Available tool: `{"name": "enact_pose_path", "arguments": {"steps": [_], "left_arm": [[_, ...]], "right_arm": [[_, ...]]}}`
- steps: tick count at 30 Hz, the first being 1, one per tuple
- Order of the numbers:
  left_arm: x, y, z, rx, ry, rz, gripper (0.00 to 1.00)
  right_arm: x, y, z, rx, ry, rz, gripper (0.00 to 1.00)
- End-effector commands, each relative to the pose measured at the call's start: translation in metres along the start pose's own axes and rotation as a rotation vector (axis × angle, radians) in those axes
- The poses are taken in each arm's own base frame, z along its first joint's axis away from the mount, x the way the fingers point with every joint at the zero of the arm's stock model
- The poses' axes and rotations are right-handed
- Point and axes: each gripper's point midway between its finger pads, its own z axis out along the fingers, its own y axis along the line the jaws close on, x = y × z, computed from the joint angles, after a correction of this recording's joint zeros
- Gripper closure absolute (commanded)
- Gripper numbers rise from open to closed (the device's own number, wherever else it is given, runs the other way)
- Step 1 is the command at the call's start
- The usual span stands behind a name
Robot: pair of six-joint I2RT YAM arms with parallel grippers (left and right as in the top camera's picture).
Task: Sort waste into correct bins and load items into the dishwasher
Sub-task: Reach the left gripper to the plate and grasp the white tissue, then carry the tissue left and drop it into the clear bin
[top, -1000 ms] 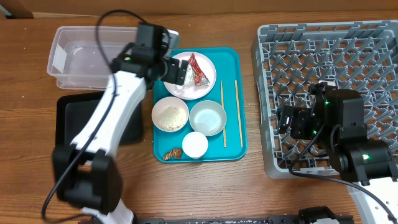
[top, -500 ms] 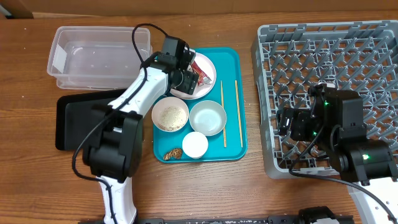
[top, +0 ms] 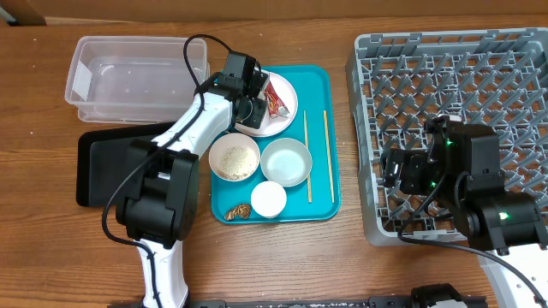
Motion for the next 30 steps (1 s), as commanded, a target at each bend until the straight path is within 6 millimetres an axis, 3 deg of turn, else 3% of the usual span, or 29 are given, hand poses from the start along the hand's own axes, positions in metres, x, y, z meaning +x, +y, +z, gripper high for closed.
{"name": "enact_pose_path", "arguments": {"steps": [1, 9, 13, 24, 30], "left_arm": [[-0.008, -0.001, 0.001, -0.006, -0.015, 0.014, 0.93], [-0.010, 0.002, -0.005, -0.028, -0.015, 0.013, 0.96], [-0.024, 0.003, -0.021, -0.030, -0.029, 0.014, 0.96], [-0.070, 0.019, -0.112, -0.076, -0.121, -0.018, 0.96], [-0.081, 0.051, -0.166, -0.114, -0.220, -0.104, 0.96]], "right_arm": [[-0.008, 0.005, -0.011, -0.017, -0.034, -0.004, 0.00], [-0.008, 0.006, -0.011, -0.017, -0.033, -0.004, 0.00], [-0.007, 0.005, -0.011, -0.016, -0.030, -0.004, 0.00], [-0.006, 0.005, -0.011, -0.015, -0.023, -0.003, 0.00], [-0.006, 0.005, -0.011, -0.014, -0.023, -0.003, 0.00]]}}
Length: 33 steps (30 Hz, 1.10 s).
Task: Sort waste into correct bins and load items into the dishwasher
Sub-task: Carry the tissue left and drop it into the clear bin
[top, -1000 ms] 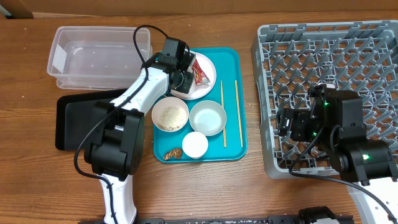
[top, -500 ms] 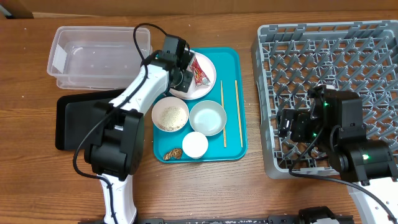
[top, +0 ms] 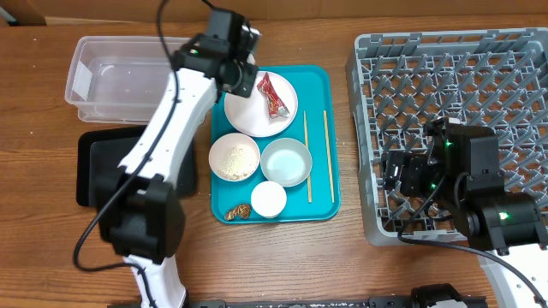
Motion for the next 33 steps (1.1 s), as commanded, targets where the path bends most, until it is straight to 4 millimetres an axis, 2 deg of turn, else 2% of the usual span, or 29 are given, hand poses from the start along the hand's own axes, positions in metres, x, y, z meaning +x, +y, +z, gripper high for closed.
{"name": "enact_pose_path", "arguments": {"steps": [1, 4, 7, 11, 14, 21, 22, 23, 24, 25, 29, 31, 33], "left_arm": [[-0.025, 0.036, -0.051, -0.056, -0.121, -0.085, 0.96], [-0.022, 0.066, -0.059, -0.099, -0.127, -0.134, 0.96], [-0.009, 0.096, -0.058, -0.148, -0.098, -0.193, 0.96], [0.013, 0.134, -0.049, -0.186, -0.045, -0.285, 0.96], [0.024, 0.146, -0.037, -0.185, -0.016, -0.341, 0.96], [0.046, 0.150, 0.005, -0.174, 0.081, -0.352, 0.96], [0.047, 0.149, 0.007, -0.173, 0.087, -0.353, 0.92], [0.048, 0.149, 0.008, -0.173, 0.089, -0.356, 0.84], [0.047, 0.149, 0.008, -0.173, 0.088, -0.360, 0.69], [0.047, 0.150, 0.008, -0.174, 0.085, -0.363, 0.61], [0.034, 0.147, -0.004, -0.159, 0.052, -0.360, 0.56], [0.019, 0.133, -0.014, -0.073, 0.009, -0.356, 0.57], [0.003, 0.109, -0.026, 0.052, -0.041, -0.342, 0.56]], "right_arm": [[-0.011, 0.006, -0.011, -0.021, -0.046, -0.005, 0.00], [-0.011, 0.006, -0.011, -0.021, -0.046, -0.005, 0.00], [-0.011, 0.006, -0.011, -0.021, -0.046, -0.005, 0.00], [-0.011, 0.006, -0.011, -0.021, -0.046, -0.005, 0.00], [-0.011, 0.006, -0.011, -0.021, -0.046, -0.005, 0.00], [-0.011, 0.006, -0.011, -0.021, -0.046, -0.005, 0.00], [-0.011, 0.006, -0.011, -0.021, -0.046, -0.005, 0.00], [-0.011, 0.006, -0.011, -0.021, -0.045, -0.005, 0.00], [-0.011, 0.006, -0.011, -0.021, -0.045, -0.005, 0.00], [-0.011, 0.006, -0.011, -0.021, -0.045, -0.005, 0.00], [-0.009, 0.006, -0.011, -0.019, -0.039, -0.004, 0.00], [-0.009, 0.006, -0.011, -0.018, -0.036, -0.004, 0.00], [-0.008, 0.006, -0.011, -0.018, -0.035, -0.004, 0.00]]}}
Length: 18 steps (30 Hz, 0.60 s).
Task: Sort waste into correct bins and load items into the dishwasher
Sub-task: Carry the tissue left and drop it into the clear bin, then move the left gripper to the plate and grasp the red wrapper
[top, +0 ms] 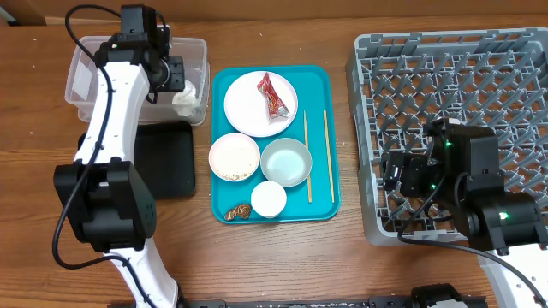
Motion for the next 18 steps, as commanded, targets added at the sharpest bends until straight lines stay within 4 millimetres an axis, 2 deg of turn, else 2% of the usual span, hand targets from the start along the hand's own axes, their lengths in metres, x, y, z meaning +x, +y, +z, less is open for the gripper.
{"name": "enact_pose_path", "arguments": {"steps": [1, 2, 4, 7, 10, 11, 13, 18], "left_arm": [[-0.029, -0.056, -0.048, 0.263, -0.114, 0.017, 0.53], [-0.031, -0.069, -0.054, 0.319, -0.125, 0.010, 0.49], [-0.033, -0.091, -0.059, 0.382, -0.132, 0.013, 0.47], [-0.028, -0.119, -0.055, 0.396, -0.125, 0.060, 0.49], [-0.023, -0.148, -0.045, 0.403, -0.116, 0.112, 0.48], [-0.018, -0.165, -0.039, 0.419, -0.108, 0.140, 0.44], [-0.010, -0.187, -0.030, 0.437, -0.088, 0.174, 0.40], [0.014, -0.223, 0.002, 0.440, -0.027, 0.235, 0.41]], "right_arm": [[-0.010, 0.006, -0.011, -0.020, -0.043, -0.004, 0.00], [-0.010, 0.006, -0.011, -0.019, -0.043, -0.004, 0.00], [-0.010, 0.006, -0.011, -0.019, -0.044, -0.004, 0.00], [-0.010, 0.006, -0.011, -0.020, -0.043, -0.004, 0.00], [-0.010, 0.006, -0.011, -0.019, -0.042, -0.004, 0.00], [-0.010, 0.006, -0.011, -0.019, -0.042, -0.004, 0.00], [-0.010, 0.006, -0.011, -0.019, -0.043, -0.004, 0.00], [-0.010, 0.006, -0.011, -0.019, -0.041, -0.004, 0.00]]}}
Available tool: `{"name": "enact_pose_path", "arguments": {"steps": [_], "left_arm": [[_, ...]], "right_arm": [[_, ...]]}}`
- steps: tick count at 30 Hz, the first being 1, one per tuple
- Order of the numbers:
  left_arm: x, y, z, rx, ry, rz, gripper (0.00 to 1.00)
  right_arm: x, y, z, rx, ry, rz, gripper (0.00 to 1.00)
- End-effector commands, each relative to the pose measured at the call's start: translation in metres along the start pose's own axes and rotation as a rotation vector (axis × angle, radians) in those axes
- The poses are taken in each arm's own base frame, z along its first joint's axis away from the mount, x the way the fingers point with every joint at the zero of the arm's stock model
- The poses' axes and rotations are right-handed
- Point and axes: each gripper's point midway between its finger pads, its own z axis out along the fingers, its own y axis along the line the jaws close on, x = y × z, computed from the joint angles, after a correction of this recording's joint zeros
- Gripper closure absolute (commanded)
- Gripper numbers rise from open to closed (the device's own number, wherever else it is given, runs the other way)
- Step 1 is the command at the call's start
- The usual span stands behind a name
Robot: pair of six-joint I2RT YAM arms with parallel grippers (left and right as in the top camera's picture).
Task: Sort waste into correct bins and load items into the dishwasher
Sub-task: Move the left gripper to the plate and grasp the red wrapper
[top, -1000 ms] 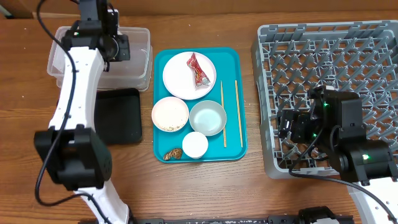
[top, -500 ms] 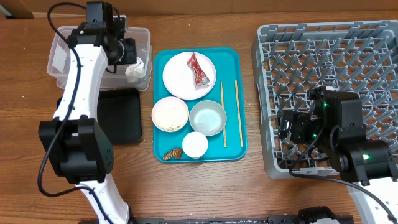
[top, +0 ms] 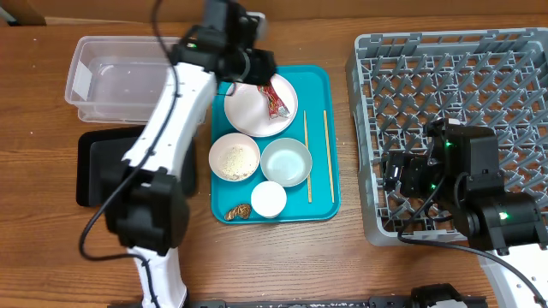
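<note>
My left gripper (top: 259, 67) hovers over the far-left rim of the white plate (top: 253, 111) on the teal tray (top: 330, 85), its fingers apart and nothing between them. A red wrapper (top: 274, 96) lies on the plate just to its right. In front of the plate stand a bowl with crumbs (top: 234, 159), an empty grey bowl (top: 286, 162) and a white cup (top: 268, 198). Two chopsticks (top: 306, 154) lie along the tray's right side. My right gripper (top: 396, 171) rests low over the grey dish rack (top: 445, 77); its jaws are too dark to read.
A clear plastic bin (top: 120, 77) stands at the far left, its right end hidden by my left arm. A black bin (top: 98, 167) lies in front of it. A brown food scrap (top: 240, 210) sits on the tray's near-left corner.
My left gripper was over the right end of the clear bin with a white wad under it. Now it is back above the plate beside the red wrapper. The right arm has not moved.
My left gripper was down at the plate's left part. Then it was raised at the plate's far-left edge. Later it hung over the clear bin with a white wad at its tips. Now it is above the plate again, empty.
</note>
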Motion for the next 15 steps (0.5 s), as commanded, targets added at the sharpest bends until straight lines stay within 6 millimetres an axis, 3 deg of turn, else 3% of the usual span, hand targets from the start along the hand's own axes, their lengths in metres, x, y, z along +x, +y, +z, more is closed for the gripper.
{"name": "enact_pose_path", "arguments": {"steps": [1, 8, 11, 15], "left_arm": [[0.021, -0.009, 0.042, 0.005, 0.079, 0.004, 0.41], [0.056, -0.003, 0.085, -0.040, 0.190, -0.075, 0.42], [0.069, 0.002, 0.097, -0.051, 0.230, -0.120, 0.48], [0.082, 0.006, 0.104, -0.061, 0.270, -0.139, 0.48]], "right_arm": [[-0.010, 0.006, -0.011, -0.019, -0.040, -0.004, 0.00], [-0.008, 0.005, -0.011, -0.018, -0.036, -0.004, 0.00], [-0.008, 0.005, -0.011, -0.018, -0.036, -0.004, 0.00], [-0.008, 0.005, -0.011, -0.018, -0.036, -0.004, 0.00]]}}
